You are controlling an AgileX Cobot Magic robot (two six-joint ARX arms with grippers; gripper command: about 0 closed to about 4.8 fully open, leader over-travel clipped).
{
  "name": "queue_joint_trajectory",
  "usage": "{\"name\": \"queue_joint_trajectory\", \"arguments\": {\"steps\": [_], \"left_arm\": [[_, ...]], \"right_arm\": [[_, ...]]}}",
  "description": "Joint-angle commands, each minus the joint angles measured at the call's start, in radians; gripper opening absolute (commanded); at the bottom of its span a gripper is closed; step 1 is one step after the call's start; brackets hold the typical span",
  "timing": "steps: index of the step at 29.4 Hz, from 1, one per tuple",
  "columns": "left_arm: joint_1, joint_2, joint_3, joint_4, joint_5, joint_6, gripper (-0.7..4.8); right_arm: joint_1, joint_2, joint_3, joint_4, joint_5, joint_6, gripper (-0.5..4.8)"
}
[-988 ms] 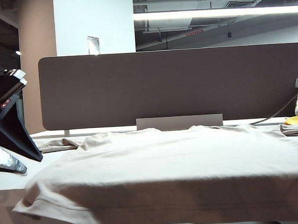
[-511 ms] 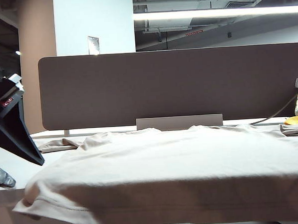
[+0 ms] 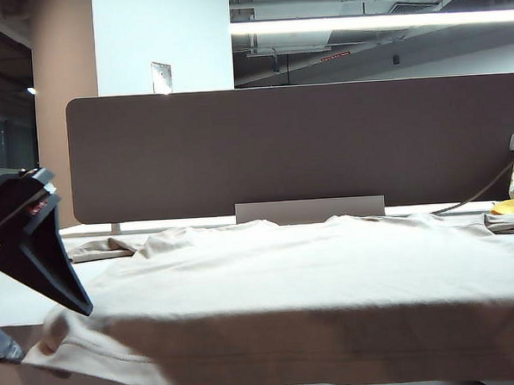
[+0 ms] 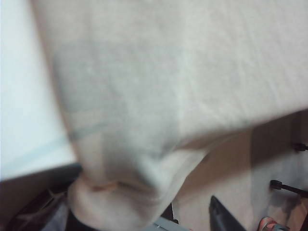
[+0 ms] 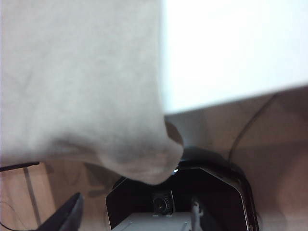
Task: Fold the bottom side of the T-shirt horizontally towards the center, about one-third of the way, then fold the sleeve back towards the center, creating a straight line along the edge of the T-shirt, and finally fold the bottom of the T-shirt up towards the top, creating a neat rectangle.
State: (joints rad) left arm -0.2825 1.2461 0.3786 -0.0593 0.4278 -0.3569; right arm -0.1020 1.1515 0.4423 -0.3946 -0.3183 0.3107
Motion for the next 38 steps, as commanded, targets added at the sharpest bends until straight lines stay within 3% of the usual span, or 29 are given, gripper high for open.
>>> {"name": "queue_joint_trajectory", "arguments": {"steps": [1, 15, 17, 29, 33, 36, 38], "left_arm": [[-0.001, 0.005, 0.006, 0.027, 0.006, -0.003, 3.77], [-0.001, 0.05, 0.007, 0.071, 0.001, -0.002, 3.71], [-0.001, 0.062, 0.007, 0.077, -0.003, -0.002, 3.69], [-0.001, 0.096, 0.007, 0.133, 0.006, 0.01, 1.01], [-0.001, 0.096, 0.007, 0.149, 0.016, 0.017, 0.46], [-0.001, 0.096, 0.007, 0.161, 0.041, 0.017, -0.06], [-0.001, 0.096, 0.007, 0.163, 0.048, 0.017, -0.06]], "right_arm": [[0.0, 0.037, 0.002, 0.045, -0.019, 0.004, 2.84], [0.001, 0.224, 0.002, 0.13, -0.063, 0.003, 2.83], [0.001, 0.224, 0.002, 0.14, -0.064, 0.003, 2.64], [0.001, 0.224, 0.002, 0.168, -0.062, -0.014, 0.58], [0.001, 0.224, 0.002, 0.179, -0.062, -0.027, -0.05], [0.001, 0.224, 0.002, 0.191, -0.068, -0.027, -0.05], [0.001, 0.224, 0.002, 0.191, -0.075, -0.027, -0.05]]}}
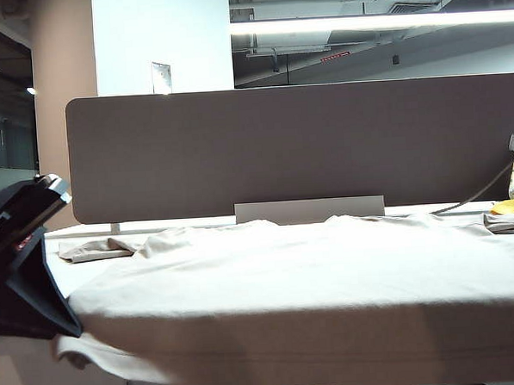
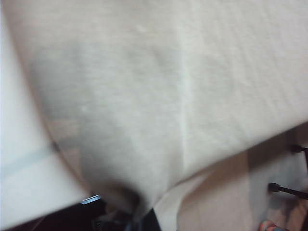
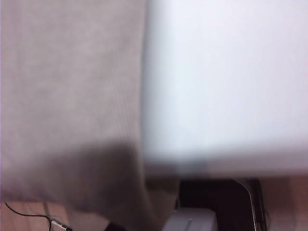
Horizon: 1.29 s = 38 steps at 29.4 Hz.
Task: Fold the bottom side of the T-shirt horizontally towards the center, about one-third of the way, then fold the sleeve back towards the center, creating a straight line along the edge of the T-shirt, and finally fold the bottom of the T-shirt up towards the top, creating a neat rectangle.
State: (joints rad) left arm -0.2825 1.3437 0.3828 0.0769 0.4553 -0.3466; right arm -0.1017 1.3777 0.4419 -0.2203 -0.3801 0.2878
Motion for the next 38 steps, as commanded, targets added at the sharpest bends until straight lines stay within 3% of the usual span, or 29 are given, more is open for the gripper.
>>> {"name": "queue_joint_trajectory", "arguments": {"steps": [1, 13, 20, 28, 38], "left_arm": [[-0.001, -0.002, 0.003, 0.026, 0.021, 0.006, -0.06], [-0.001, -0.002, 0.01, 0.045, 0.098, -0.005, -0.06], [-0.001, -0.012, 0.051, 0.044, 0.134, -0.002, -0.06], [0.001, -0.035, 0.113, -0.026, 0.121, 0.025, -0.06], [0.003, -0.035, 0.124, -0.027, 0.098, 0.032, -0.06]], "right_arm": [[0.0, -0.003, 0.002, 0.017, -0.021, -0.005, -0.05], [0.0, -0.078, 0.003, 0.018, -0.14, 0.005, -0.05], [0.0, -0.185, 0.003, 0.011, -0.142, 0.034, -0.05], [-0.001, -0.242, 0.011, -0.001, -0.176, 0.053, -0.05], [-0.001, -0.278, 0.161, -0.048, -0.172, 0.053, -0.05]]}}
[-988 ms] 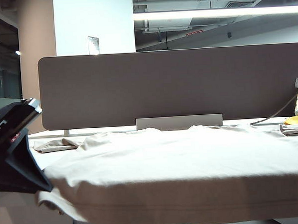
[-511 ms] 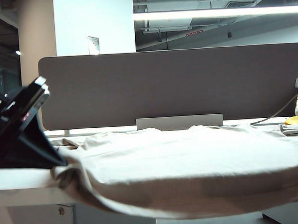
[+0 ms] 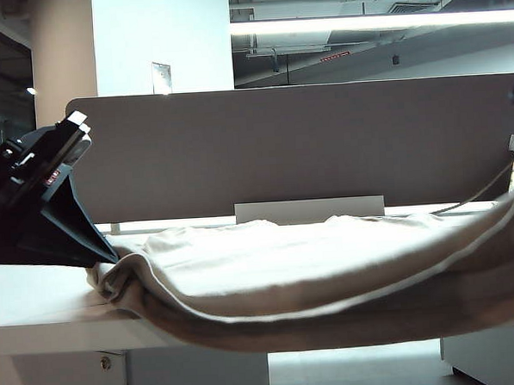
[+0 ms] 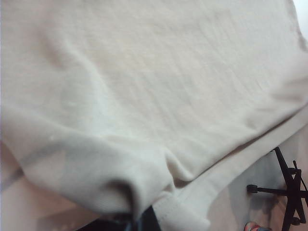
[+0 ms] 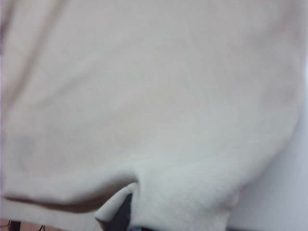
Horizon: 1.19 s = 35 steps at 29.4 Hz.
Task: Fold the bottom side of the T-shirt horizontally towards the center, about one-third of the way, then fold the sleeve back towards the center, creating a straight line along the edge of the T-shirt, and finally fold the bottom of the T-shirt up towards the top, creating a neat rectangle.
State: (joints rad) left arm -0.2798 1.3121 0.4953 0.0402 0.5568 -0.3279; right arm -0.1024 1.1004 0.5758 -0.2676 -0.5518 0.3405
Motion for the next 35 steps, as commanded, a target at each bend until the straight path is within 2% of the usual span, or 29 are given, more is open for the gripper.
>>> {"name": "queue_joint_trajectory", "arguments": {"steps": [1, 5, 12, 17, 25, 35], "left_arm": [[0.001, -0.003, 0.021, 0.01, -0.006, 0.015, -0.06], [0.001, -0.003, 0.072, 0.001, -0.036, 0.037, -0.06], [0.001, -0.003, 0.173, -0.078, -0.113, 0.093, -0.06], [0.026, -0.003, 0.198, -0.088, -0.133, 0.09, -0.06], [0.097, -0.003, 0.201, -0.086, -0.105, 0.081, -0.06], [0.105, -0.003, 0.202, -0.031, -0.031, 0.072, -0.06]], "right_arm": [[0.0, -0.001, 0.034, -0.001, 0.0, 0.0, -0.05], [0.0, 0.002, 0.04, 0.0, 0.035, 0.0, -0.05], [0.0, 0.035, 0.043, 0.02, 0.034, 0.0, -0.05], [-0.001, 0.036, 0.044, 0.062, 0.035, 0.008, -0.05], [-0.002, 0.036, 0.044, 0.146, 0.05, 0.052, -0.05], [-0.002, 0.036, 0.045, 0.205, 0.052, 0.056, -0.05]]}}
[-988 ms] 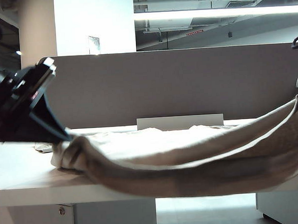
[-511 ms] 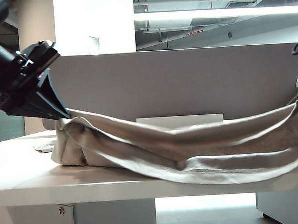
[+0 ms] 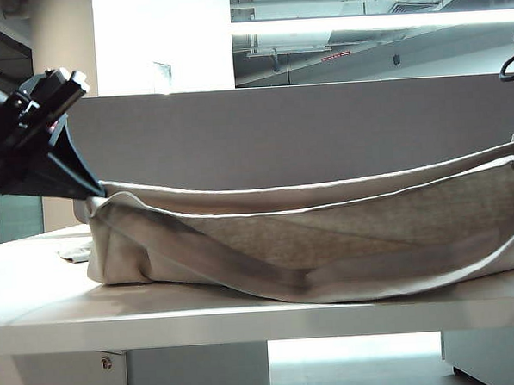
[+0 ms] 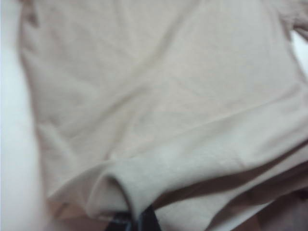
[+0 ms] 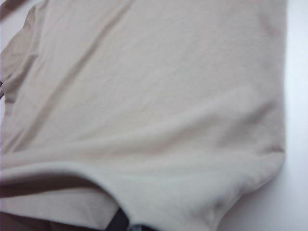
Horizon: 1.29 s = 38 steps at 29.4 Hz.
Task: Fold the bottom side of the T-shirt horizontally towards the center, about one-third of the way, then fold the sleeve back towards the center, creating a straight line along the edge of the T-shirt, and finally fold the bottom of the T-shirt up towards the top, creating a neat rectangle.
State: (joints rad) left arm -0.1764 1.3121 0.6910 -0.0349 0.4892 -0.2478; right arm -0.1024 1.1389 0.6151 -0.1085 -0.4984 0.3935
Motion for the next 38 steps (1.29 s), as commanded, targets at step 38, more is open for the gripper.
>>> {"name": "queue_joint_trajectory", "arguments": {"steps": [38], "left_arm": [[0.001, -0.001, 0.088, -0.226, -0.066, 0.069, -0.02]], "right_arm": [[-0.002, -0.003, 0.005, -0.081, 0.036, -0.027, -0.05]]}}
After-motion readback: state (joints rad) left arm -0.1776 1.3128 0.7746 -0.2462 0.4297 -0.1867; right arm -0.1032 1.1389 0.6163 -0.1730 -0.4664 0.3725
